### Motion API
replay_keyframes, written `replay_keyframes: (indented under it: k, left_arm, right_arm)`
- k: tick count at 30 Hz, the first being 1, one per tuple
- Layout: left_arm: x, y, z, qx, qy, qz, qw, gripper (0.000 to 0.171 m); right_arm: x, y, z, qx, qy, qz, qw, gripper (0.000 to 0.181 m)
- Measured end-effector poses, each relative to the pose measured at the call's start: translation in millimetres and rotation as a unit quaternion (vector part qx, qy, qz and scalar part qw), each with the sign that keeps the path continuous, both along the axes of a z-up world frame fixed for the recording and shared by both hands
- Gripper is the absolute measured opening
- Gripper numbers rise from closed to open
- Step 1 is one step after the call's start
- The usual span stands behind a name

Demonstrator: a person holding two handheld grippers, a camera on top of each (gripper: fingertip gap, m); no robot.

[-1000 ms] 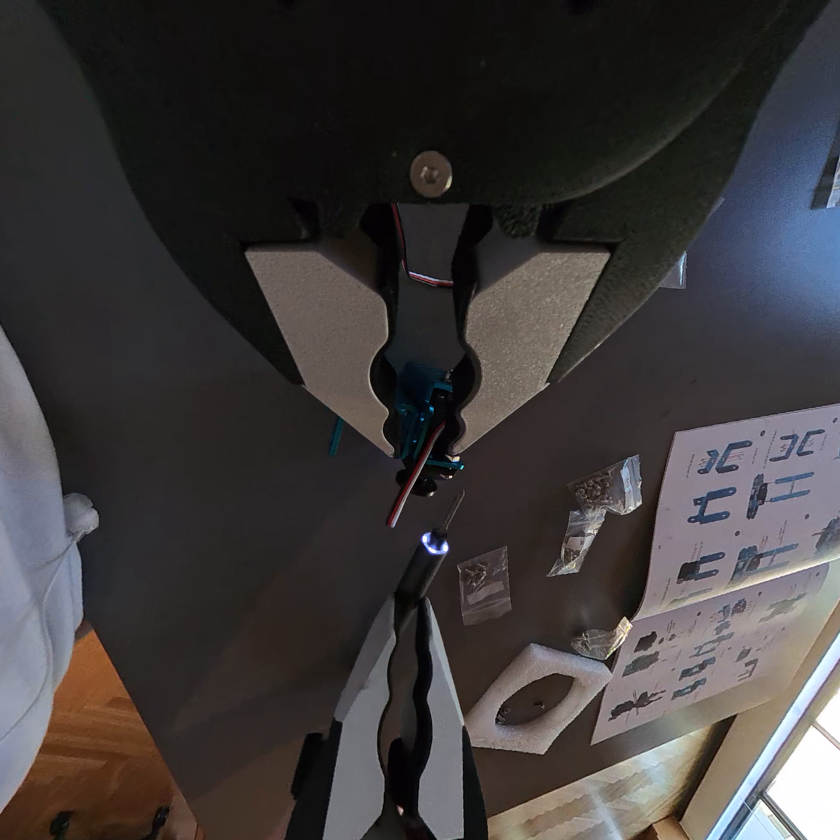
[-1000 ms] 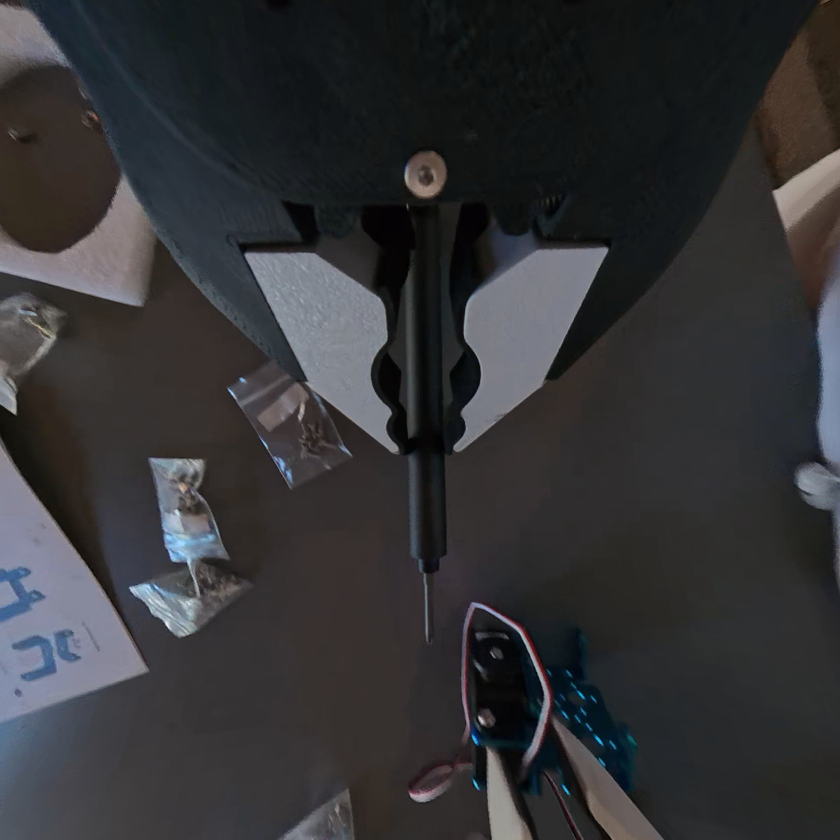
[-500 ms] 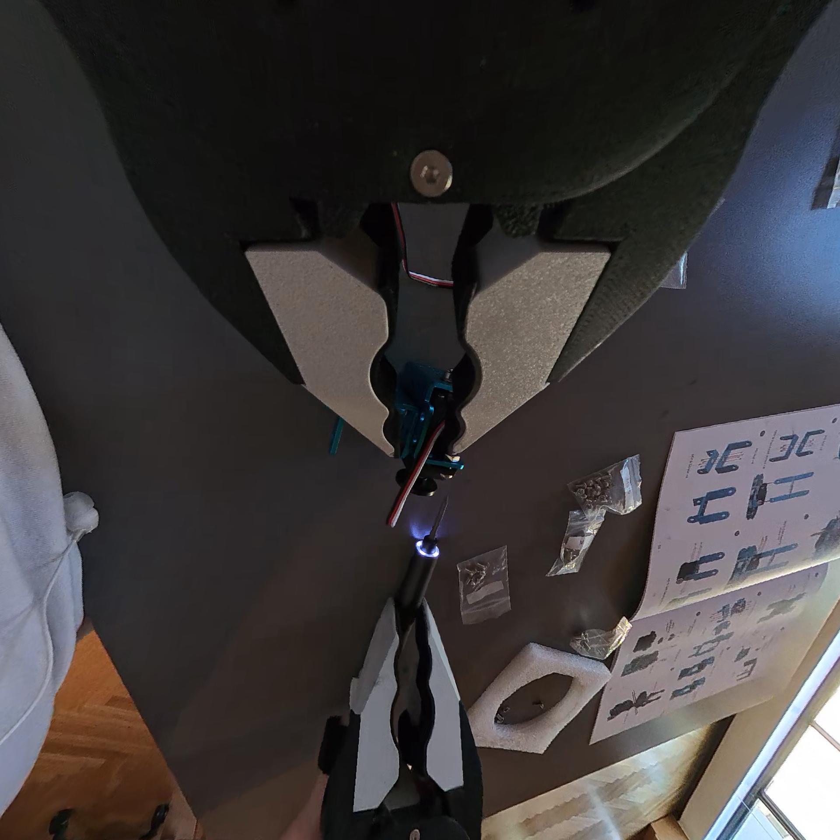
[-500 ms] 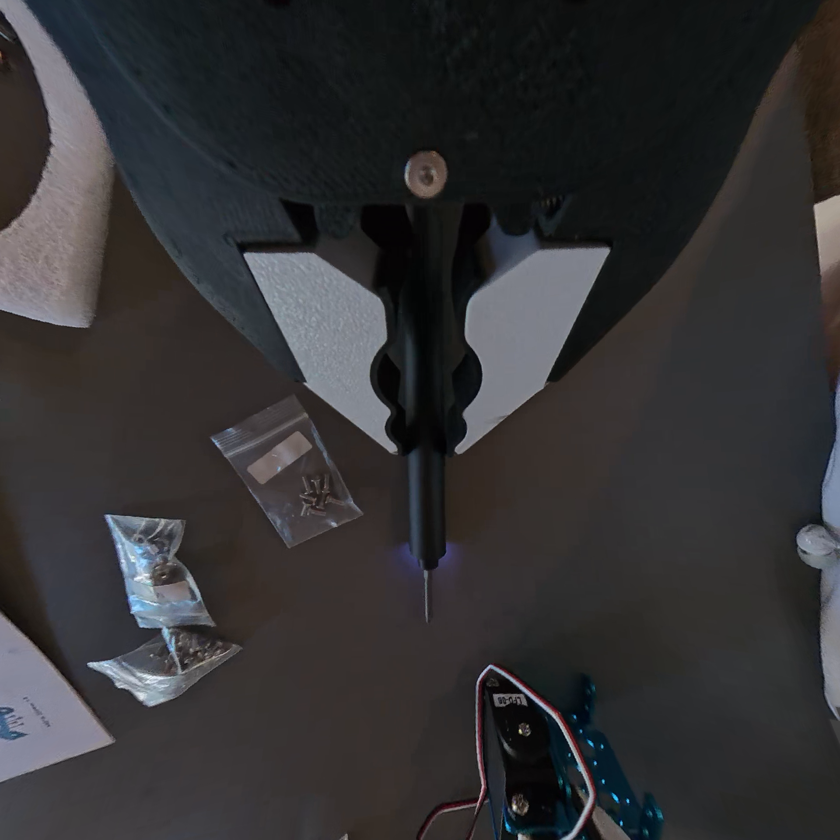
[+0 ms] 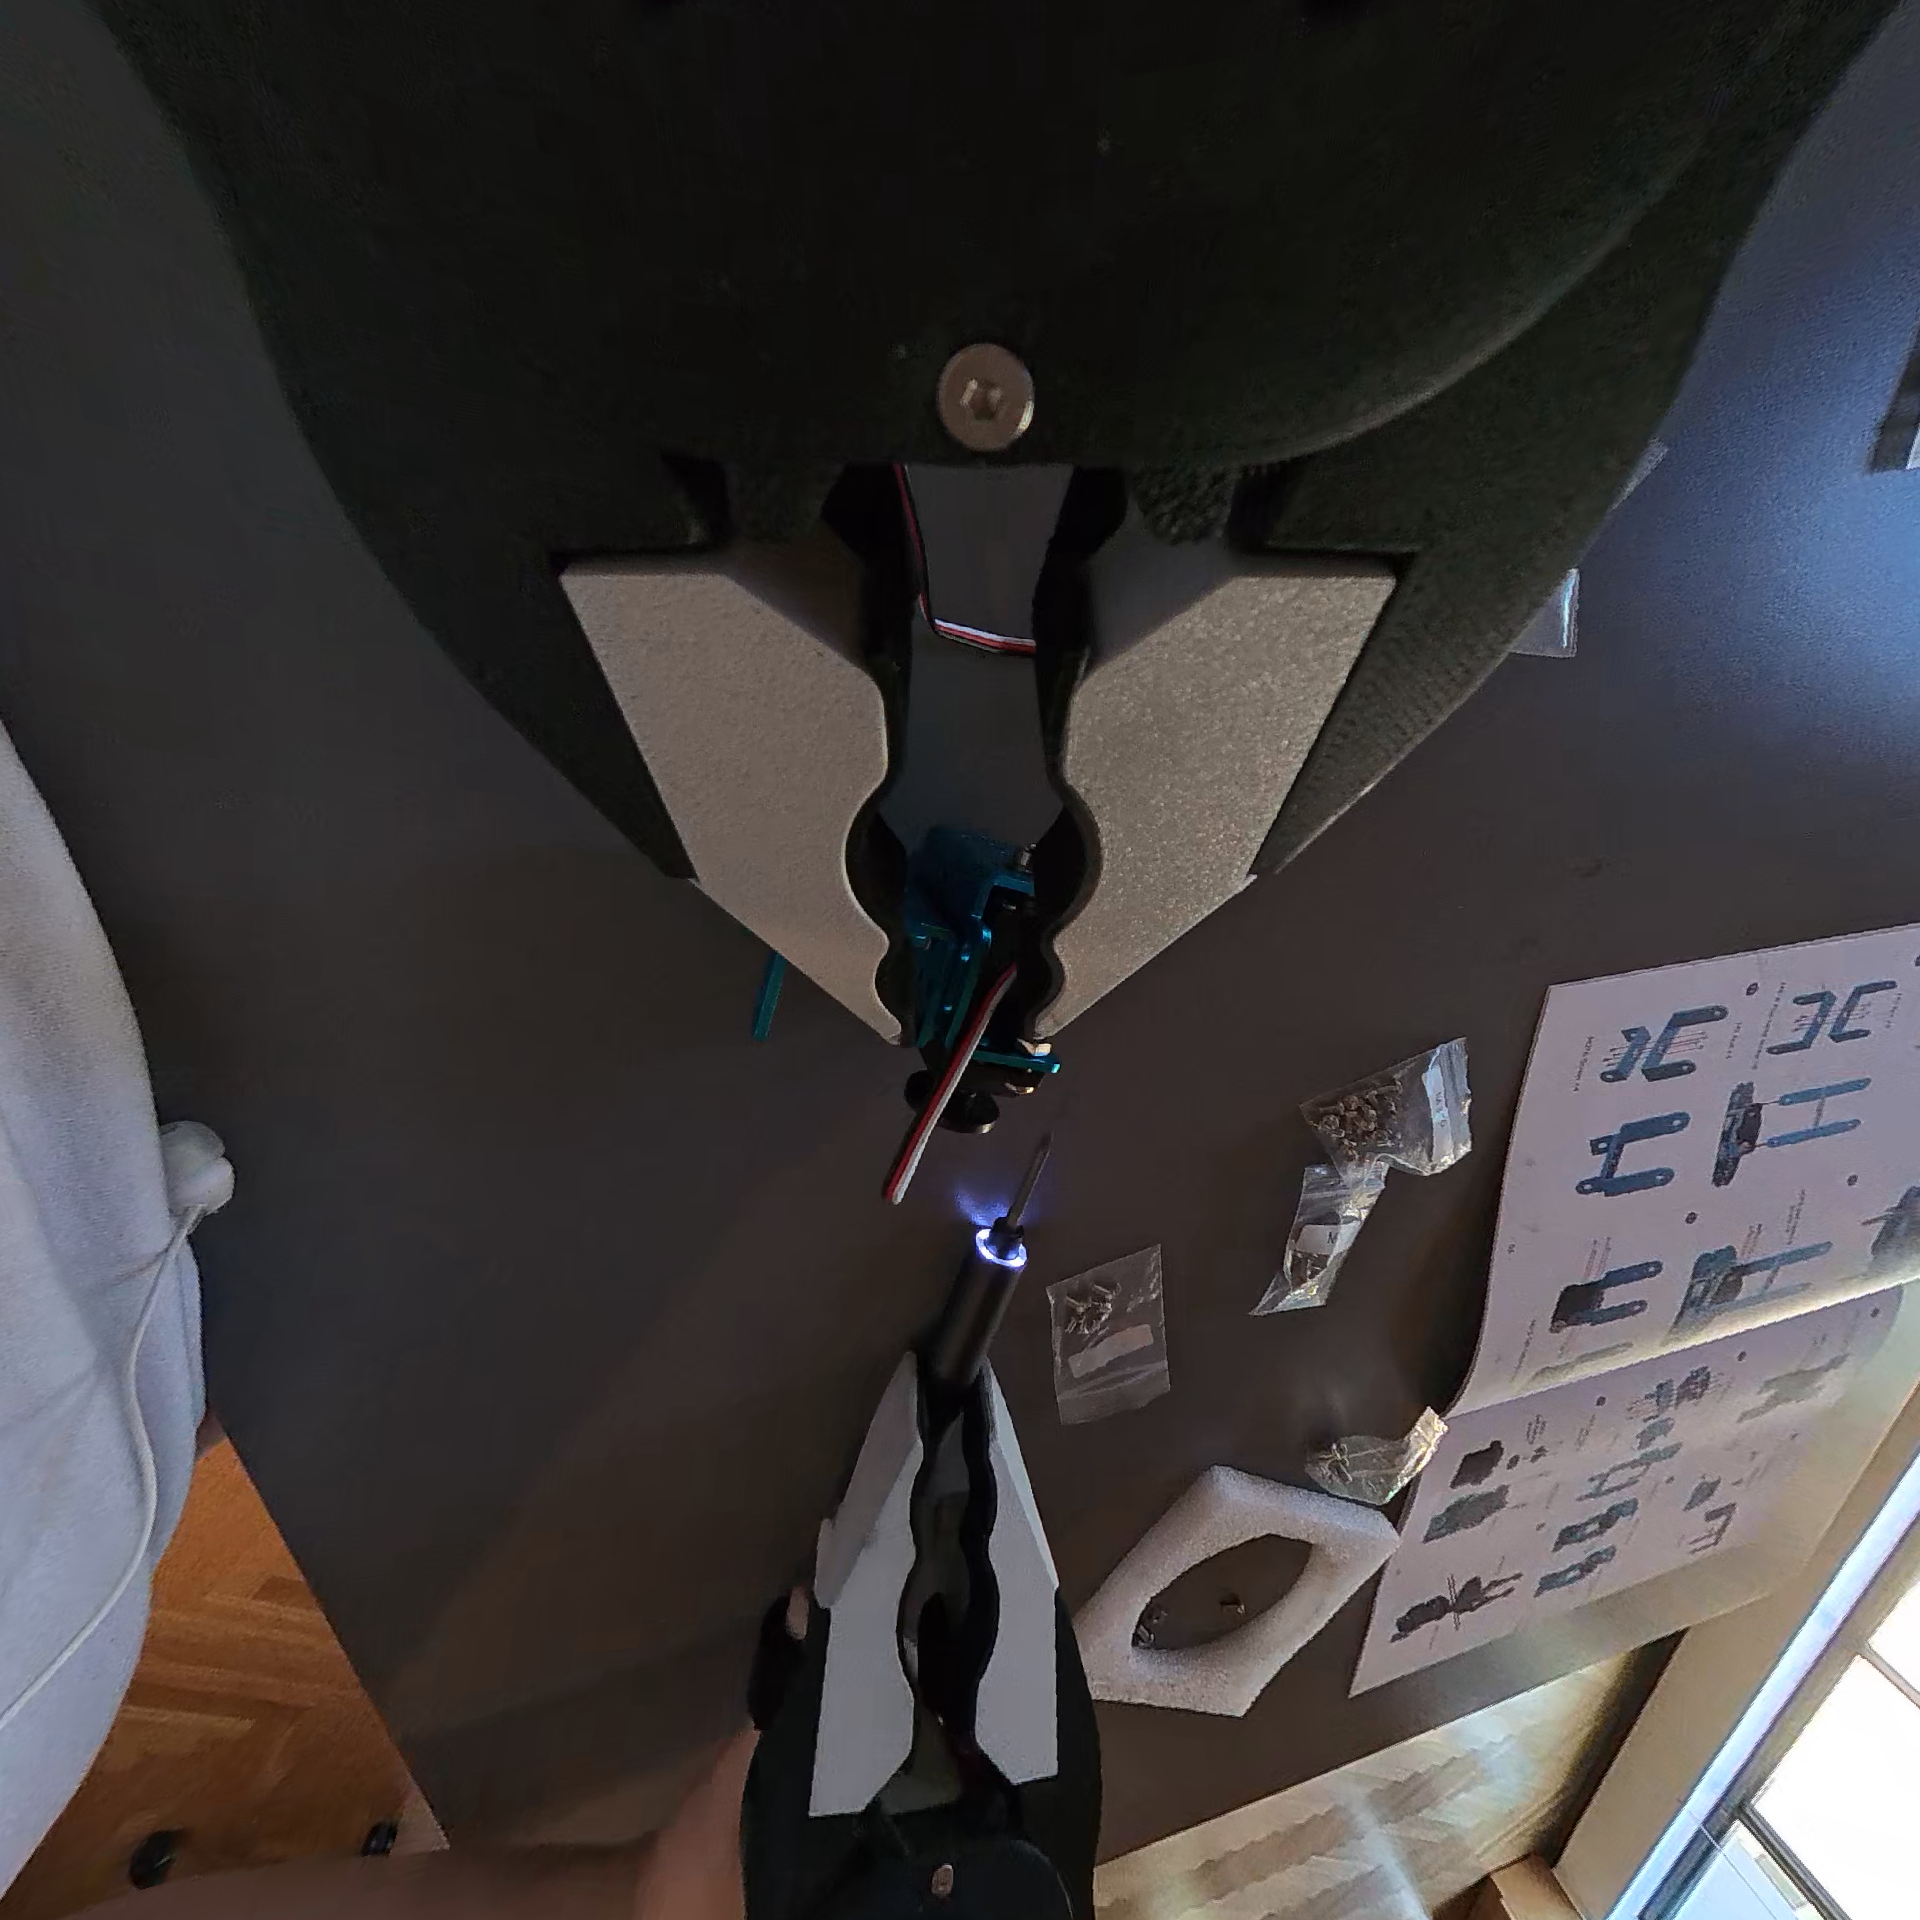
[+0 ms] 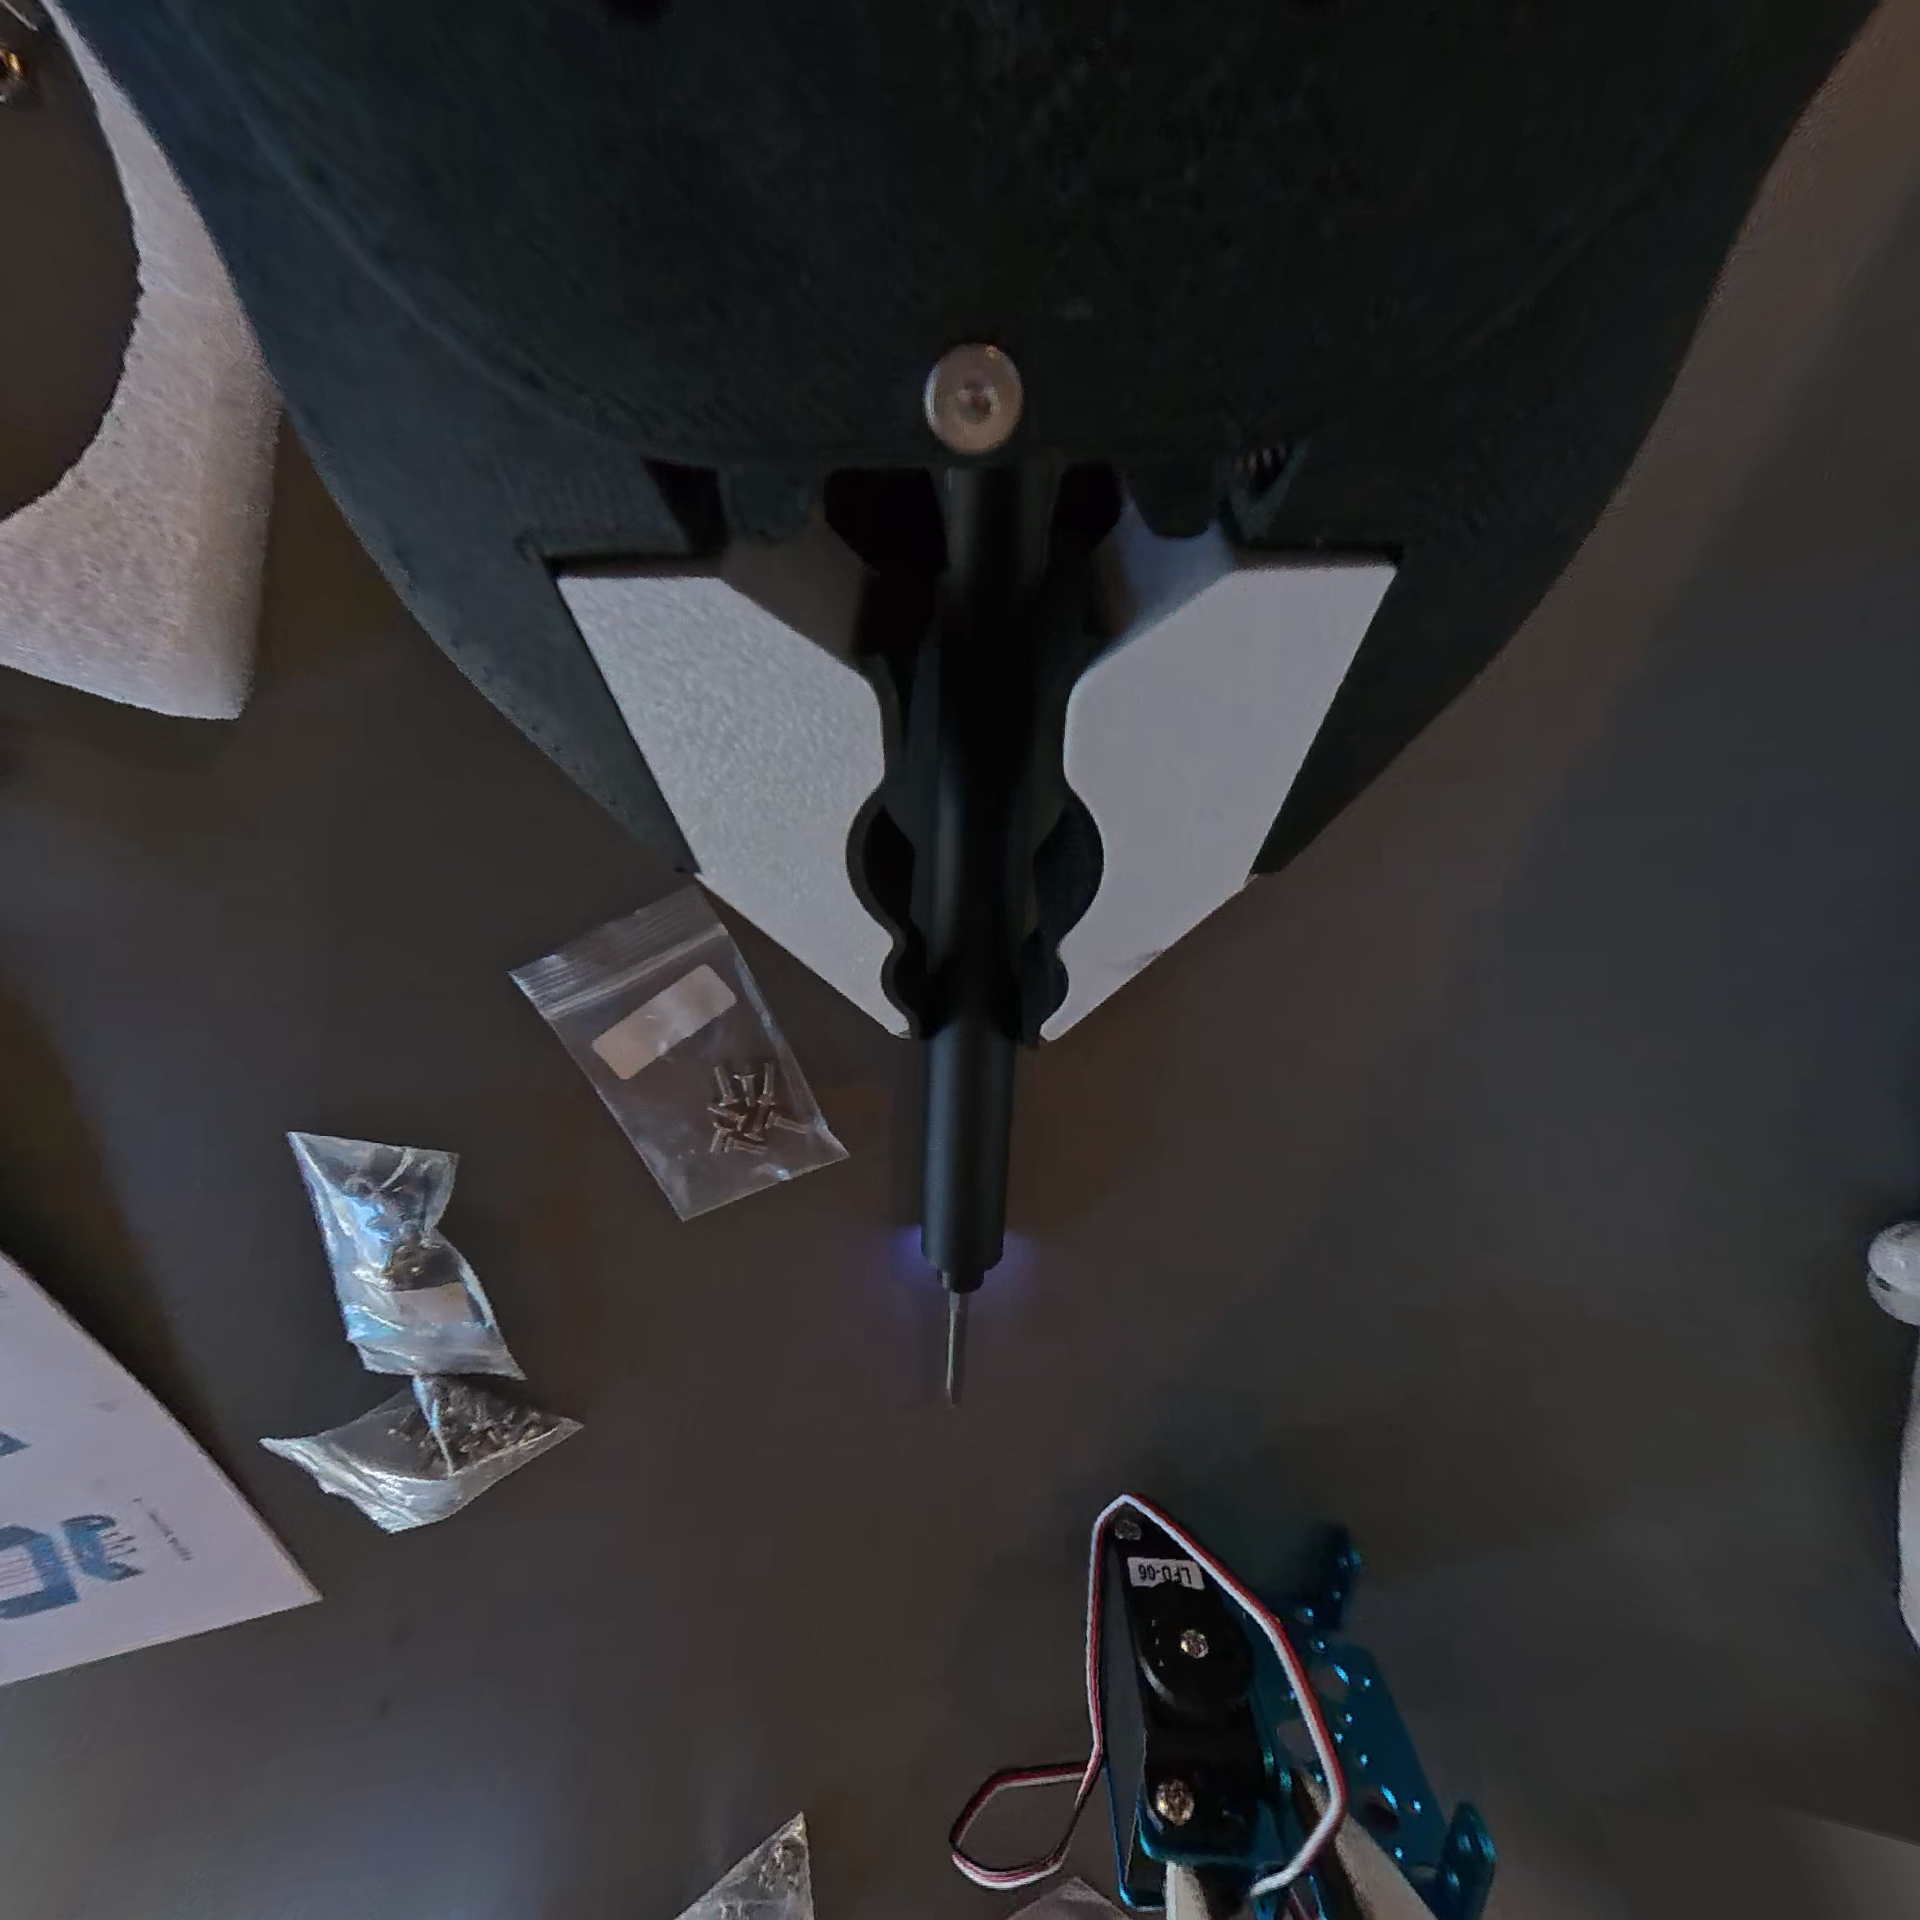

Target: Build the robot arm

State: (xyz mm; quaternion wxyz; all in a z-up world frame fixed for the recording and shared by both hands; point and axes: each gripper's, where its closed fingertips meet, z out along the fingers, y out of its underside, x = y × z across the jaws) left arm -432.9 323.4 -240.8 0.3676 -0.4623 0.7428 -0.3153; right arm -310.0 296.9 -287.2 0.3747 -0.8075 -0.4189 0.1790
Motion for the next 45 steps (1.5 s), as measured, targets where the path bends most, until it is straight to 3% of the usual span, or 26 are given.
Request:
replay_keyframes:
  k: [20, 26, 33, 39, 45]
  left_arm:
    - [-0.6, 0.0, 0.1, 0.001, -0.001, 0.001, 1.000, 0.018]
    - [-0.5, -0.1, 0.1, 0.002, -0.001, 0.000, 1.000, 0.018]
    - [-0.5, -0.4, 0.1, 0.000, 0.000, 0.000, 1.000, 0.018]
    - [-0.7, -0.3, 0.2, 0.001, 0.000, 0.001, 1.000, 0.018]
    - [-0.8, -0.2, 0.2, 0.001, 0.000, 0.001, 1.000, 0.018]
  right_arm:
    - [1.8, 1.4, 0.2, -0.087, 0.047, 0.011, 0.995, 0.018]
    - [2.3, 2.8, -0.3, -0.075, 0.032, 0.007, 0.997, 0.018]
    - [4.4, 5.3, -0.6, 0.023, -0.028, 0.010, 0.999, 0.019]
    - [4.2, 4.3, -1.1, 0.004, -0.017, 0.008, 1.000, 0.020]
    - [2.1, 9.1, -0.1, 0.035, -0.044, 0.011, 0.998, 0.021]
